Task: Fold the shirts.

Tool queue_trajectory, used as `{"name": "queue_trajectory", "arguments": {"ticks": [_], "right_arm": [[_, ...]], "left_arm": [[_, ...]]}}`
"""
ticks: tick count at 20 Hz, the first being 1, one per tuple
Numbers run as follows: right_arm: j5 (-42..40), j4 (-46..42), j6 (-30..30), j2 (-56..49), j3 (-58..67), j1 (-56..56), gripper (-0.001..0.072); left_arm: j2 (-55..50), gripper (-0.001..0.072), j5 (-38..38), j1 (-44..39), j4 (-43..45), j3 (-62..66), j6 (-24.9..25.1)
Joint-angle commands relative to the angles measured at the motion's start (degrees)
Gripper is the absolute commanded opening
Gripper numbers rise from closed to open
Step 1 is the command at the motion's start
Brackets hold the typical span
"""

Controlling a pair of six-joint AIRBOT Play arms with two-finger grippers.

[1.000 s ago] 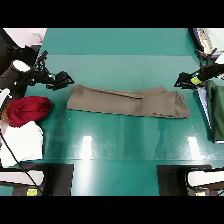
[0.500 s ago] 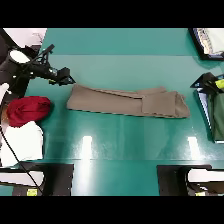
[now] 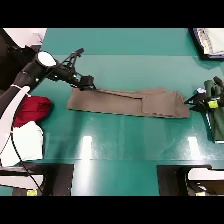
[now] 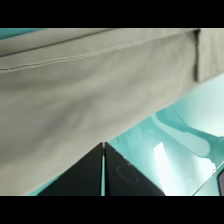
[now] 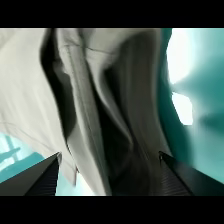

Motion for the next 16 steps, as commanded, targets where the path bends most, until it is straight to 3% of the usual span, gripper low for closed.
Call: {"name": "queue_trajectory", "arguments": {"ticks": [1,7,9,12,13,16], "right_arm": [[-4.22,2.62,-5.62,-1.70,-2.84,1.29,0.0696],[-1.20,2.95,-4.96,-8.68,0.85,4.72,0.0644],[-1.99,3.04,-5.01,-8.66,0.87,6.34,0.0465],[-2.05,3.10,-7.15,-7.06,0.87,6.71,0.0079],[-2.05,3.10,-7.89,-5.84,0.87,6.69,0.0025],[-0.39,4.70,-7.96,0.68,0.87,6.88,0.0023]], "left_arm": [[0.04,0.0026,2.14,-3.72,0.15,0.02,-0.07],[0.04,0.0026,0.55,-4.90,-0.04,0.00,-1.60],[0.00,0.0025,0.63,-4.92,-0.04,0.02,-2.12],[-1.09,0.0025,2.71,-6.64,0.22,0.02,-3.21],[-1.77,0.0025,4.17,-7.63,0.20,0.33,-3.21],[-6.86,0.0025,7.50,-10.82,0.20,4.44,-3.21]]}}
